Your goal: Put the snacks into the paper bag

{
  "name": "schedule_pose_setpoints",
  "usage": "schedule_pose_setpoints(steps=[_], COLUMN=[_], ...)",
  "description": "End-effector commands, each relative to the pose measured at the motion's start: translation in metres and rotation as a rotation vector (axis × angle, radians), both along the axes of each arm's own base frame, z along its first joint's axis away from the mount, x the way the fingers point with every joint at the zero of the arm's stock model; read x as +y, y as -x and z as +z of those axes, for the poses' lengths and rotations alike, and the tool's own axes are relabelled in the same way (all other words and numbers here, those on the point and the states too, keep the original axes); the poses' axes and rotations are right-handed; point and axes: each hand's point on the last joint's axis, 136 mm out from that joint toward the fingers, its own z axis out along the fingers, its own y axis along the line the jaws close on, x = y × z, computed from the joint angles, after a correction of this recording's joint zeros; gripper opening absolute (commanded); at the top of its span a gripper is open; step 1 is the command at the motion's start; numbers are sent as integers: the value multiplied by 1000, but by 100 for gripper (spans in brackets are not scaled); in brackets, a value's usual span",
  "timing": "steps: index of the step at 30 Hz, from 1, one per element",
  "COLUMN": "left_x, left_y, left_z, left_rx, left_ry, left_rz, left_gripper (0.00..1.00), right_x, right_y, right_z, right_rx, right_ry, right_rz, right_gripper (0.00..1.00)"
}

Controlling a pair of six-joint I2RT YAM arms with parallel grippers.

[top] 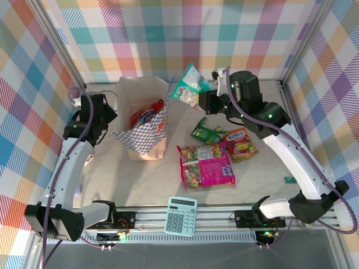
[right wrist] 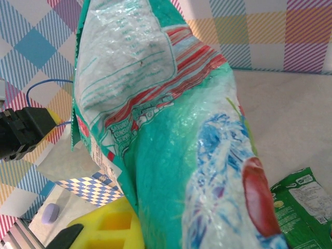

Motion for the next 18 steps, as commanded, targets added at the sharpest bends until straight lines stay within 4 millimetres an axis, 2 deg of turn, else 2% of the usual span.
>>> schedule_pose_setpoints(steps=[1, 13, 18], left_x=[-1, -1, -1], left_y=[2, 0, 0], left_z=[-4, -1, -4], left_rx=[22, 10, 17], left_ry=[8, 7, 7], left_rz=[-15, -11, -12], left_gripper=[28, 28, 27], right_x=[-4, -5, 3], right_y=[13, 29, 30], right_z=[47, 58, 58], right_rx=[-144, -207, -209], right_ry=[-69, -76, -83], right_rz=[7, 25, 49], right_gripper=[0, 0, 0])
